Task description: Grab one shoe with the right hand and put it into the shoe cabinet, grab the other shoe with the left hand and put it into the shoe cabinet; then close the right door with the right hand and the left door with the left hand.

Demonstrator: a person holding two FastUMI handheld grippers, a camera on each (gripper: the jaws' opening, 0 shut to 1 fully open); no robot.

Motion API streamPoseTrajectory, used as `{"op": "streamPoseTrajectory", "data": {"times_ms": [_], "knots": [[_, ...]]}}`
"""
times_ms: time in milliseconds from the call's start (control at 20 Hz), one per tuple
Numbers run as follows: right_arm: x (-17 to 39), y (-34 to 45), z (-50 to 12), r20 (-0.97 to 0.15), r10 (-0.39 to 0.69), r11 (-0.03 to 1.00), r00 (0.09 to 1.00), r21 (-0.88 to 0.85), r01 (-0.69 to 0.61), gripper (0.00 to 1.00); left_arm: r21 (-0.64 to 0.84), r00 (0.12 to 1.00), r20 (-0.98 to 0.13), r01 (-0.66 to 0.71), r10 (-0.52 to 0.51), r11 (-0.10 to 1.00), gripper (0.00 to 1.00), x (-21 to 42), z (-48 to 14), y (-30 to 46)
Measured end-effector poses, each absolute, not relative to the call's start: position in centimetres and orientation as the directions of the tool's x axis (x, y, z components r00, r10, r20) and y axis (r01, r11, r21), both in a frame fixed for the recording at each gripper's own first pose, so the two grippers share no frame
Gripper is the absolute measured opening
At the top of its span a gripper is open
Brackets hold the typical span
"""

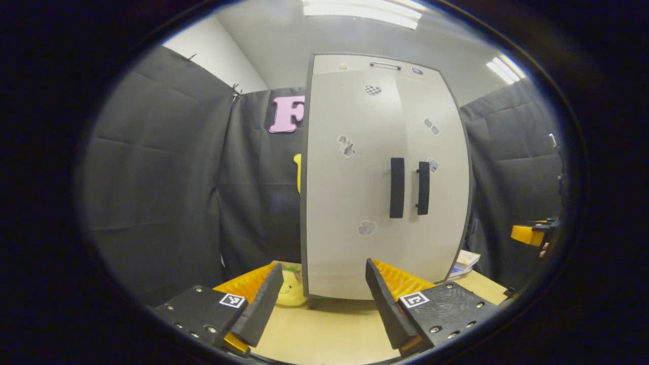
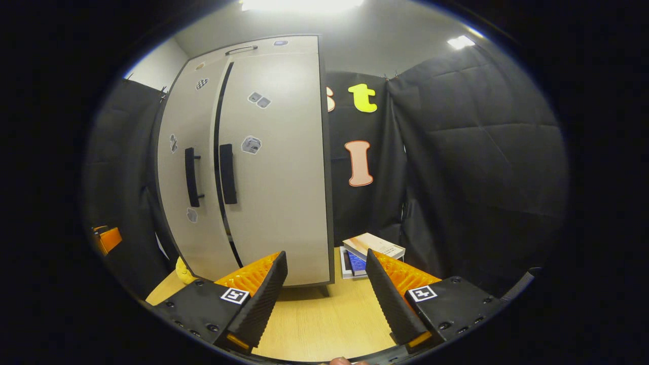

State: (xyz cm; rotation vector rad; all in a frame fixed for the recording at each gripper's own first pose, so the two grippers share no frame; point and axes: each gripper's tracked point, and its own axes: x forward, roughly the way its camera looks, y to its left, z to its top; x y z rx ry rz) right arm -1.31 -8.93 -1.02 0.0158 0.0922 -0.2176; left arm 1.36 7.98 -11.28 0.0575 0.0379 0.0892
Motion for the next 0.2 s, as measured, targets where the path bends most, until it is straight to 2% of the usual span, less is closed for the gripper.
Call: {"op": "streamPoseTrajectory", "data": {"times_ms": [200], "knots": [[0.8, -12.6, -0.4, -0.06, -0.185, 0.982, 0.981, -0.045, 0.182, 0.98, 0.061, 0.989, -0.022, -0.147, 0.149, 0.987, 0.92, 2.4, -10.4, 5.3]]}}
